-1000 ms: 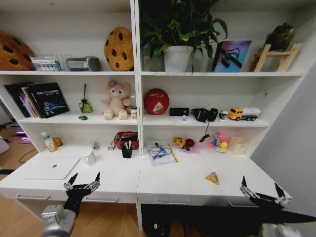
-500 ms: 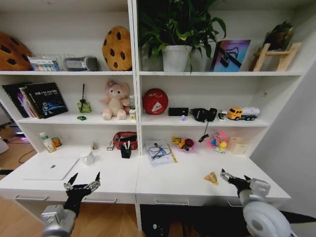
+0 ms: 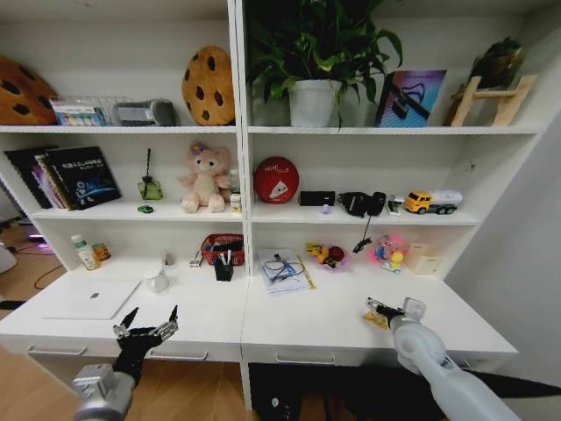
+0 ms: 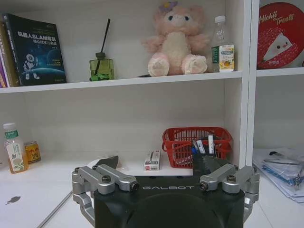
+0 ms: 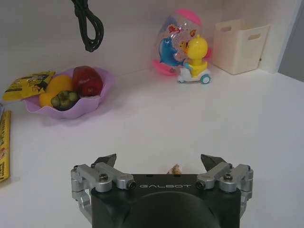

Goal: Organize the objects on the table.

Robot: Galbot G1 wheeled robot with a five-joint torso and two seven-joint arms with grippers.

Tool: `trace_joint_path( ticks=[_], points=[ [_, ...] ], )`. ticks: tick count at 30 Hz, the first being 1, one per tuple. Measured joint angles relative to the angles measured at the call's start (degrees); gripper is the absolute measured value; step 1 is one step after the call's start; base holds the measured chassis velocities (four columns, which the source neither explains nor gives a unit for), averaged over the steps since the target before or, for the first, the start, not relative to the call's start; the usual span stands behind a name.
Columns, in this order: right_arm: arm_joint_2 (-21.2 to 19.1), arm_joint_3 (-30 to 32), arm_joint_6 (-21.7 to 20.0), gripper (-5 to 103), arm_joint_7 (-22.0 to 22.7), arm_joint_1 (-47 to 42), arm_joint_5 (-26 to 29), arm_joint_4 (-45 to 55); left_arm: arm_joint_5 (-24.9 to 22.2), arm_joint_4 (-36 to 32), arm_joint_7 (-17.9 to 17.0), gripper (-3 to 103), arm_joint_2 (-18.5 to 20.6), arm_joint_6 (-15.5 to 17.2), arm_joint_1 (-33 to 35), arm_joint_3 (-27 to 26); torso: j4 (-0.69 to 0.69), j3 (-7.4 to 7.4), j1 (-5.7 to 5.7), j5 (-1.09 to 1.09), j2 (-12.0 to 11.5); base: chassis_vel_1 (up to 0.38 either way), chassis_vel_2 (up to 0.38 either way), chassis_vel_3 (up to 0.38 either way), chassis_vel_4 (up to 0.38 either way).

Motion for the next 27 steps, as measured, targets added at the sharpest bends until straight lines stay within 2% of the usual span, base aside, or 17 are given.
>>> trace_joint_path(
  ticks=[7, 9, 10, 12, 14, 16, 17, 19, 20, 23, 24, 26, 27],
  points=[
    [0.9, -3.7, 0.6, 76, -1.4, 3.9, 1.7, -5.5, 0.0, 0.0, 0.0, 100, 0.0, 0.0, 0.0, 0.0, -0.01, 0.0, 0.0, 0.01, 0.0, 0.0, 0.0, 0.0, 0.0],
    [1.1, -3.8, 0.9, 65, -1.4, 3.1, 0.9, -5.4, 0.0, 0.0, 0.0, 100, 0.0, 0.0, 0.0, 0.0, -0.02, 0.0, -0.01, 0.0, 0.0, 0.0, 0.0, 0.0, 0.0],
    [1.1, -3.8, 0.9, 65, -1.4, 3.1, 0.9, -5.4, 0.0, 0.0, 0.0, 100, 0.0, 0.0, 0.0, 0.0, -0.02, 0.0, -0.01, 0.0, 0.0, 0.0, 0.0, 0.0, 0.0],
    [1.2, -3.6, 1.4, 54, -1.5, 2.2, -0.3, -5.1, 0.0, 0.0, 0.0, 100, 0.0, 0.0, 0.0, 0.0, -0.02, -0.01, -0.01, 0.01, 0.0, 0.0, 0.0, 0.0, 0.0],
    [1.3, -3.5, 1.7, 54, -1.6, 1.8, -0.9, -5.0, 0.0, 0.0, 0.0, 100, 0.0, 0.0, 0.0, 0.0, -0.02, -0.01, -0.01, 0.0, 0.0, 0.0, 0.0, 0.0, 0.0],
    [1.4, -3.3, 2.1, 43, -1.7, 1.2, -1.8, -4.9, 0.0, 0.0, 0.0, 100, 0.0, 0.0, 0.0, 0.0, -0.02, -0.01, -0.01, 0.01, 0.0, 0.0, 0.0, 0.0, 0.0],
    [1.4, -3.3, 2.1, 43, -1.7, 1.2, -1.8, -4.9, 0.0, 0.0, 0.0, 100, 0.0, 0.0, 0.0, 0.0, -0.02, -0.01, -0.01, 0.01, 0.0, 0.0, 0.0, 0.0, 0.0],
    [1.4, -3.1, 2.2, 33, -1.6, 1.0, -2.0, -4.6, 0.0, 0.0, 0.0, 100, 0.0, 0.0, 0.0, 0.0, -0.01, 0.0, -0.01, 0.01, 0.0, 0.0, 0.0, 0.0, 0.0],
    [1.4, -3.1, 2.2, 33, -1.6, 1.0, -2.0, -4.6, 0.0, 0.0, 0.0, 100, 0.0, 0.0, 0.0, 0.0, -0.01, 0.0, -0.01, 0.01, 0.0, 0.0, 0.0, 0.0, 0.0],
    [0.9, -2.9, 2.2, 16, -1.5, 1.1, -1.7, -3.8, 0.0, 0.0, 0.0, 100, 0.0, 0.0, 0.0, 0.0, -0.01, -0.01, -0.01, 0.0, 0.0, 0.0, 0.0, 0.0, 0.0],
    [0.9, -2.9, 2.2, 16, -1.5, 1.1, -1.7, -3.8, 0.0, 0.0, 0.0, 100, 0.0, 0.0, 0.0, 0.0, -0.01, -0.01, -0.01, 0.0, 0.0, 0.0, 0.0, 0.0, 0.0],
    [0.6, -3.0, 2.2, 5, -0.9, 1.5, -1.0, -3.5, 0.0, 0.0, 0.0, 100, 0.0, 0.0, 0.0, 0.0, -0.01, -0.01, -0.01, 0.0, 0.0, 0.0, 0.0, 0.0, 0.0],
    [0.6, -3.0, 2.2, 5, -0.9, 1.5, -1.0, -3.5, 0.0, 0.0, 0.0, 100, 0.0, 0.0, 0.0, 0.0, -0.01, -0.01, -0.01, 0.0, 0.0, 0.0, 0.0, 0.0, 0.0]
  ],
)
